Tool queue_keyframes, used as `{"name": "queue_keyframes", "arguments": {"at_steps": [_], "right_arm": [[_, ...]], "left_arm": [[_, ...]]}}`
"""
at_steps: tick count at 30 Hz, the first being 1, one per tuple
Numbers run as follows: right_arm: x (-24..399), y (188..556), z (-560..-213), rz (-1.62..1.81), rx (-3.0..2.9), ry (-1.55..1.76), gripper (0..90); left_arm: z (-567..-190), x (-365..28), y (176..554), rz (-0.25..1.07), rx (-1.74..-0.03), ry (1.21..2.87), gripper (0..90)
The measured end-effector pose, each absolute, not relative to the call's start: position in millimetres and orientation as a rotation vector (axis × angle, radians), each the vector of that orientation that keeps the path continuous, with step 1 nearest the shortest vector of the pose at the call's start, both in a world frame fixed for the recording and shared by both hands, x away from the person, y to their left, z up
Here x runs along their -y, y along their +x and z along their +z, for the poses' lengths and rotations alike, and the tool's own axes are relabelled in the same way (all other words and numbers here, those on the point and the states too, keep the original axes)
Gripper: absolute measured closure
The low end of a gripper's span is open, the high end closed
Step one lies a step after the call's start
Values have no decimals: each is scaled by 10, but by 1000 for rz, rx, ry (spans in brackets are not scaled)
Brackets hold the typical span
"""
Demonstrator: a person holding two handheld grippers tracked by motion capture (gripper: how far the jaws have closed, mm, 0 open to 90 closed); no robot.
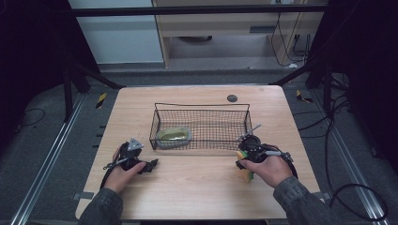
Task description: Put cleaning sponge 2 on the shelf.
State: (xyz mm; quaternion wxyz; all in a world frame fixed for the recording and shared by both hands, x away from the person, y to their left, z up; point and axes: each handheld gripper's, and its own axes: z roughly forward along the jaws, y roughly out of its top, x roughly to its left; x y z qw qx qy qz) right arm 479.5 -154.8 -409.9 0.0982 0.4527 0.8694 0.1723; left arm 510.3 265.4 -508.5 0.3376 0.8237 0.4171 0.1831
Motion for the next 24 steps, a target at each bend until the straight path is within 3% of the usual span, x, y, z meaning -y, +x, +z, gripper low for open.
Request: {"name": "queue_keyframes", "arguments": {"at_steps": [6,8,24], "right_arm": [[1563,4819,-4122,498,-2585,1366,566],[1592,4823,-4120,501,-2592,1363,639],[2041,4738,-3786,624,-2501,1374,649]], "left_arm": [[-5085,-2655,5105,475,-1084,2147,0],[-5085,-2656,5106,474,-1083,2148,0],[-5085,-2657,5107,474,-1081,2149,0]]}}
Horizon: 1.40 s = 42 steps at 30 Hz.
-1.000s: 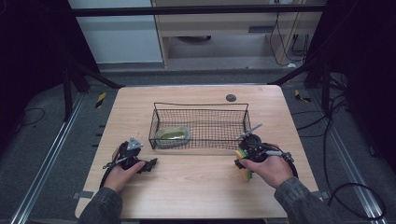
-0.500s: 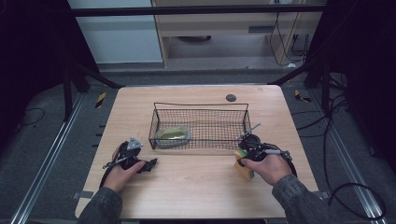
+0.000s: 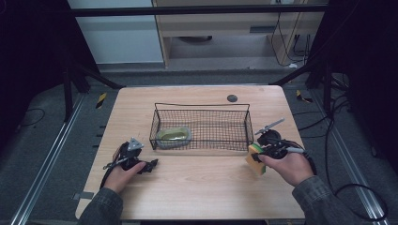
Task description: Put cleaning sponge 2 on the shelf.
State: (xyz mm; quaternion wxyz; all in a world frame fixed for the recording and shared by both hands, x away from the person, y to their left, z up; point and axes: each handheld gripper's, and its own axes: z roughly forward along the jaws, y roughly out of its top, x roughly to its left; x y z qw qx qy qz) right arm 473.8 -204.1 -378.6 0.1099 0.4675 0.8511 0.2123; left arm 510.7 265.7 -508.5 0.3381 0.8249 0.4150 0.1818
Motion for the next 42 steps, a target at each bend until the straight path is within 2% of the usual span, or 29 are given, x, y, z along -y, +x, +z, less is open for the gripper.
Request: {"name": "queue_keyframes", "arguments": {"at_steps": [9,15,31,42], "right_arm": [[2356,4868,-3550,623,-2407,1397,650],[2474,5096,-3357,628,-2320,1358,651],[2318,5468,-2859,678,-2228,1171,651],[2086,5570,-2762,725,-2232,1106,651]], "left_arm": [[-5085,-2657,5107,474,-1081,2149,0],[-5085,-2658,5108,473,-1080,2150,0],[-5086,-2656,5108,475,-1080,2145,0],[-5086,-2656,5108,475,-1080,2145,0]]}}
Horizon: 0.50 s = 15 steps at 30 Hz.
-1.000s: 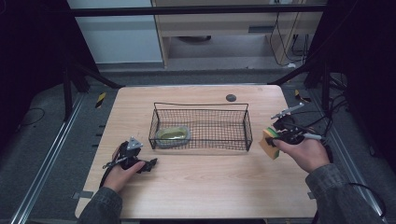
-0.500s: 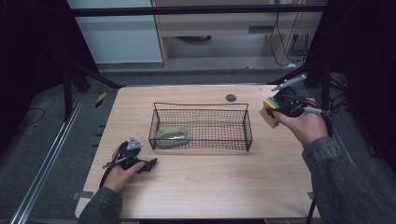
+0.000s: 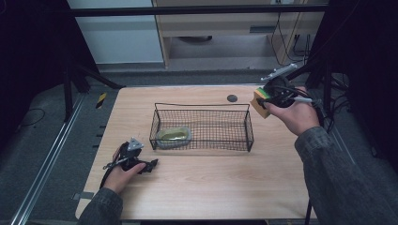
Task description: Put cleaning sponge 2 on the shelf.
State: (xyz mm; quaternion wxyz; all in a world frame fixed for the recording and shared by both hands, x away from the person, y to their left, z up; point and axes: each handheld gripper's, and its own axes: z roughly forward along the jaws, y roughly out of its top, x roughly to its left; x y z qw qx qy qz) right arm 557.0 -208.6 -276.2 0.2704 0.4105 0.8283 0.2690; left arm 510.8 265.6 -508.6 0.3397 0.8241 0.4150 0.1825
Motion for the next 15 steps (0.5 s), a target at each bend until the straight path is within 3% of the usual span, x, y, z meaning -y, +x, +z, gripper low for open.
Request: {"name": "queue_keyframes", "arguments": {"at_steps": [15], "right_arm": [[1808,5638,-2815,772,-2269,1055,651]], "left_arm": [[-5087,-2656,5108,475,-1080,2145,0]]}}
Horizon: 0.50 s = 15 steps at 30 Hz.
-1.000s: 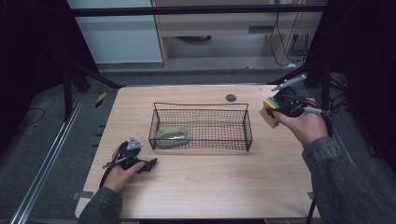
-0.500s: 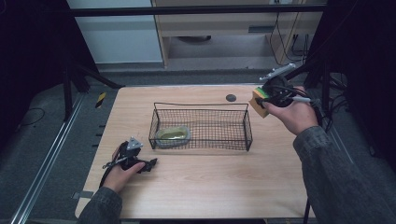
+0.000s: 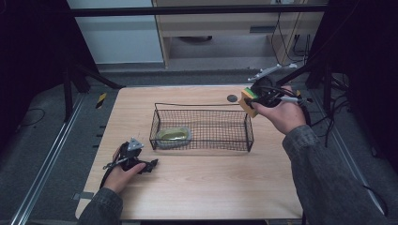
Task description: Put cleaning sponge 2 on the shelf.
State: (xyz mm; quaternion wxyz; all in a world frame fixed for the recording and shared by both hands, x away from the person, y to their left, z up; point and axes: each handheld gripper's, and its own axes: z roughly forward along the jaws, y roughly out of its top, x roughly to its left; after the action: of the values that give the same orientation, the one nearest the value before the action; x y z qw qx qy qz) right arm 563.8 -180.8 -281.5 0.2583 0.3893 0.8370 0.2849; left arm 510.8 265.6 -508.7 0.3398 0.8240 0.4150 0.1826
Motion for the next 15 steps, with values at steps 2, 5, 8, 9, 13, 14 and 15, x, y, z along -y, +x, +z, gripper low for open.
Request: {"name": "queue_keyframes", "arguments": {"at_steps": [2,5,8,9,13,14,15], "right_arm": [[1796,5646,-2833,763,-2273,1056,652],[1778,5658,-2865,768,-2279,1056,651],[1750,5674,-2909,770,-2283,1058,651],[1750,5674,-2909,770,-2283,1058,651],[1701,5694,-2981,767,-2298,1058,651],[1677,5701,-3016,763,-2307,1054,651],[1677,5701,-3016,763,-2307,1054,651]], "left_arm": [[-5086,-2656,5108,475,-1080,2145,0],[-5086,-2656,5108,475,-1080,2145,0],[-5086,-2656,5108,475,-1080,2146,0],[-5086,-2656,5108,475,-1080,2146,0],[-5086,-2657,5109,475,-1080,2146,0],[-5086,-2657,5109,475,-1079,2146,0],[-5086,-2657,5109,475,-1079,2146,0]]}}
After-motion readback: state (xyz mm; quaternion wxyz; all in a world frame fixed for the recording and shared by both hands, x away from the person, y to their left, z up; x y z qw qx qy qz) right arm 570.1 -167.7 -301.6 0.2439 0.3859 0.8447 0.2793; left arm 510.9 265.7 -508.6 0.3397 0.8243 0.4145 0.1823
